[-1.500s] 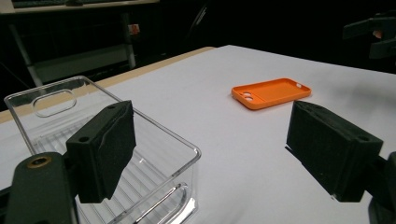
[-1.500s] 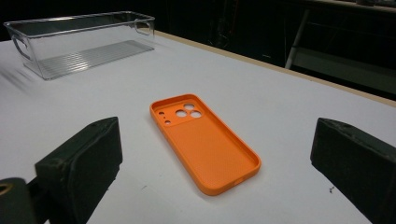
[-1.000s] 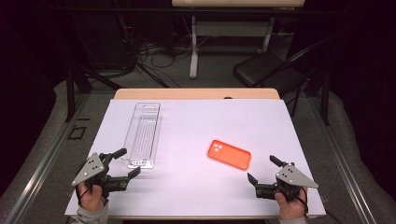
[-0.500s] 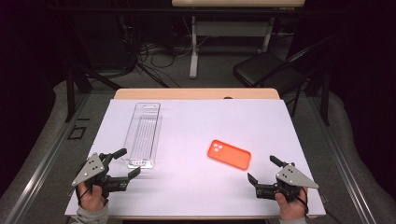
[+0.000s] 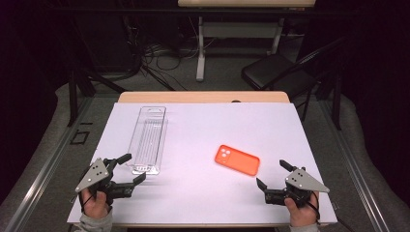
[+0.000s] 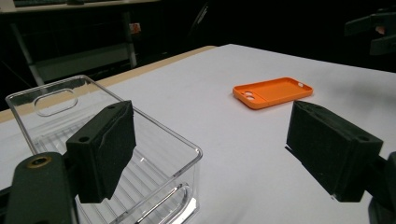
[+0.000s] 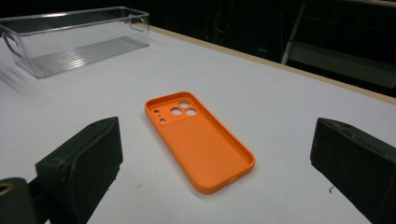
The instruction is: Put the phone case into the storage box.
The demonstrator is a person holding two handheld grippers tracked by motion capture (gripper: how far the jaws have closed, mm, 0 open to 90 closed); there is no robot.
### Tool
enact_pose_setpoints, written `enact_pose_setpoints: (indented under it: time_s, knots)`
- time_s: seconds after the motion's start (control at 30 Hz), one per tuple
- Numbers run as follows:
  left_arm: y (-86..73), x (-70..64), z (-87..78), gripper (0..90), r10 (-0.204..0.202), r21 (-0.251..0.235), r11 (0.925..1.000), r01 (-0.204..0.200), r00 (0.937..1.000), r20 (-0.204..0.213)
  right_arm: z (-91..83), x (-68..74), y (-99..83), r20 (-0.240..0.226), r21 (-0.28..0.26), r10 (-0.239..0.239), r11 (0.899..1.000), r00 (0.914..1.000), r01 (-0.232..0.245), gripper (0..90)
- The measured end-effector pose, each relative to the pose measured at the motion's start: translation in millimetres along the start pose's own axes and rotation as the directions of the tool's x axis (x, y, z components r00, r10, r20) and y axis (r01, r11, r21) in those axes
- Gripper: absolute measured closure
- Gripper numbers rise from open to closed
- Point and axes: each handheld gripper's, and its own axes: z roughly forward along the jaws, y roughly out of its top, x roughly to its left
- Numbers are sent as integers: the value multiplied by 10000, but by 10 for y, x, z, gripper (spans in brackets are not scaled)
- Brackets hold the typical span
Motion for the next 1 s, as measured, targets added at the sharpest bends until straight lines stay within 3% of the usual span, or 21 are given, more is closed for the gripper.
enact_pose_setpoints:
  time_s: [0.3,0.57,1.0]
  knots:
    - [11,-2,5,158,3,59,10000,-3,10000,-19,143,-4,219,-342,1035,-287,9941,9990,321,20]
    - [5,-6,3,158,-35,59,10000,35,10000,-3,295,-30,391,-794,1357,-169,9904,9967,276,20]
    - [1,-15,9,158,-69,133,9999,70,10000,-26,471,-126,585,-1018,2133,22,9768,9948,197,20]
